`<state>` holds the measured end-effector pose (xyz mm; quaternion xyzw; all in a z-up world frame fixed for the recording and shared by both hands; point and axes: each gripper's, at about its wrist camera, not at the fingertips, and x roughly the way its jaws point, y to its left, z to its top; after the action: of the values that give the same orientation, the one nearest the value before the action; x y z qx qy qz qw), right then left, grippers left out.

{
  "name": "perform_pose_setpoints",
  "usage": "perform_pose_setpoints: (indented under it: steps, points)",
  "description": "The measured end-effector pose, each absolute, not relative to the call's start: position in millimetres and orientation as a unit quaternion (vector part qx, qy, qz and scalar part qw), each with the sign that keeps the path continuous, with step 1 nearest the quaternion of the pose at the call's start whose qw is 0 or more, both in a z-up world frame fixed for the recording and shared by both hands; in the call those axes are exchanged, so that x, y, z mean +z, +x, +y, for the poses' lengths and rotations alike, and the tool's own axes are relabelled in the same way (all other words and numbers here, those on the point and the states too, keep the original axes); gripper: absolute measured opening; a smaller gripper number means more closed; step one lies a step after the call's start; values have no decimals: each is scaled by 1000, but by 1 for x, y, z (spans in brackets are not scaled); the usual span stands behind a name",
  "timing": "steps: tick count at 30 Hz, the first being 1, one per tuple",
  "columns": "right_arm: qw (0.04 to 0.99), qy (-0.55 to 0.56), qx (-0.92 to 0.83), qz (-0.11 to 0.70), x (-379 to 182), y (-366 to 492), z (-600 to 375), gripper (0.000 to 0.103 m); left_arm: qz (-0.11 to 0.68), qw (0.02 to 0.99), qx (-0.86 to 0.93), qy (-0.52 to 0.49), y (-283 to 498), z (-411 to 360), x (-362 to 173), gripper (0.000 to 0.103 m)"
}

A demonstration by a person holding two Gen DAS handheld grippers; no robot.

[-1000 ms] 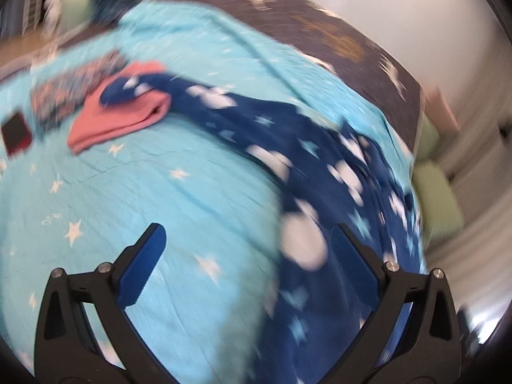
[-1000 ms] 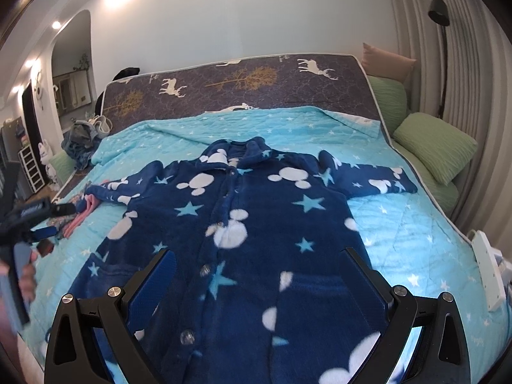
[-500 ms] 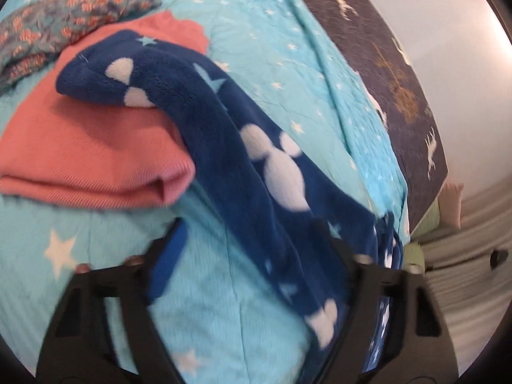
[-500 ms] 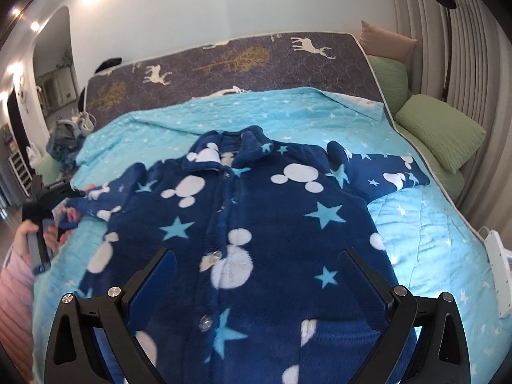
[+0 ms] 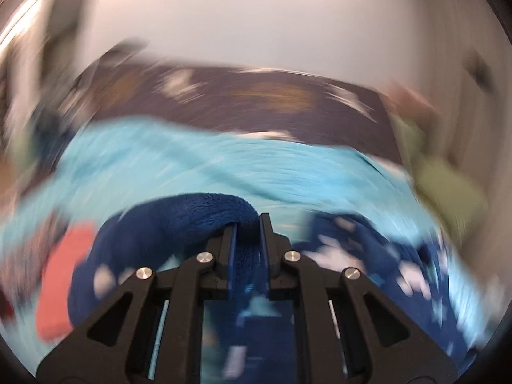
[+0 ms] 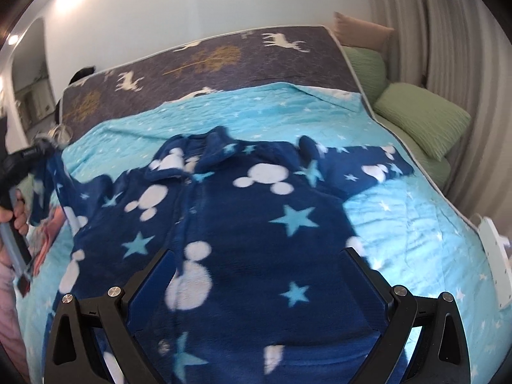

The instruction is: Fold small clothes

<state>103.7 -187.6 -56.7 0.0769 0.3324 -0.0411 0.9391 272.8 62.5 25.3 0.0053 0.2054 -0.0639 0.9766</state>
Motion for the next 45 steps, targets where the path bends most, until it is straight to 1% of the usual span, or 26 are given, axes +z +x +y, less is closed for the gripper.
perform_pose_setpoints:
  steps: [2, 3, 5, 8, 9, 10, 11, 12, 13, 14, 15, 17, 20, 22, 23, 24, 25, 26, 27, 29, 33, 38, 40, 41, 43, 45]
  points:
    - [938, 92, -61, 330, -57, 100, -204, 103, 204, 960, -135, 136, 260, -26, 8, 15]
    - [937, 98, -70, 328, -57, 97, -210, 103, 207, 947, -154, 189, 254, -57, -8, 17]
    - [933, 120, -95, 327, -57, 91, -230, 103, 217, 917, -182, 283, 240, -108, -45, 17]
    - [923, 156, -115, 333, -60, 80, -259, 103, 243, 871, -212, 371, 220, -145, -95, 18]
    - [920, 162, -118, 337, -62, 78, -266, 103, 244, 860, -216, 394, 214, -149, -106, 24]
    - [918, 164, -122, 341, -63, 76, -274, 103, 227, 848, -210, 432, 203, -152, -116, 26]
    - [917, 160, -125, 344, -64, 76, -278, 103, 206, 843, -202, 454, 191, -151, -118, 30]
    - [917, 152, -127, 347, -65, 77, -280, 103, 196, 841, -203, 462, 183, -149, -116, 36]
    - [918, 142, -125, 350, -64, 79, -281, 103, 194, 840, -207, 462, 179, -143, -112, 41]
    - [920, 124, -116, 352, -62, 83, -279, 103, 194, 841, -212, 458, 171, -136, -106, 51]
    - [923, 112, -107, 351, -60, 86, -276, 103, 188, 845, -209, 455, 164, -128, -100, 58]
    - [933, 79, -79, 343, -52, 91, -263, 103, 179, 852, -194, 452, 152, -108, -88, 62]
    - [948, -4, -9, 318, -38, 100, -221, 102, 193, 874, -151, 419, 143, -65, -74, 63]
    - [951, -67, 47, 299, -35, 103, -188, 99, 218, 893, -107, 378, 147, -29, -68, 67]
    - [949, -94, 67, 292, -35, 104, -174, 93, 232, 901, -73, 359, 151, -11, -68, 68]
    - [945, -138, 95, 280, -38, 105, -152, 85, 252, 904, -37, 344, 158, 8, -71, 68]
    - [941, -168, 112, 272, -41, 107, -137, 80, 266, 903, -17, 336, 163, 18, -73, 68]
    - [931, -213, 140, 262, -47, 109, -112, 70, 285, 902, 7, 324, 170, 30, -77, 68]
    - [922, -240, 162, 258, -52, 111, -96, 63, 296, 902, 23, 314, 174, 39, -79, 68]
    - [899, -285, 209, 259, -65, 119, -60, 59, 302, 907, 39, 289, 175, 54, -77, 68]
    - [875, -319, 249, 267, -86, 132, -11, 59, 305, 922, 44, 236, 171, 70, -72, 68]
    - [858, -390, 216, 254, -115, 149, 25, 59, 316, 929, 31, 193, 174, 84, -74, 68]
    - [853, -404, 204, 259, -124, 159, 28, 38, 311, 931, 30, 190, 170, 87, -73, 68]
    - [851, -402, 199, 274, -127, 166, 28, 10, 308, 932, 28, 188, 170, 86, -72, 68]
    - [861, -370, 202, 285, -116, 173, 19, 9, 305, 935, 22, 181, 170, 86, -68, 68]
    - [892, -293, 203, 279, -83, 180, -7, 9, 302, 937, 16, 176, 168, 86, -65, 68]
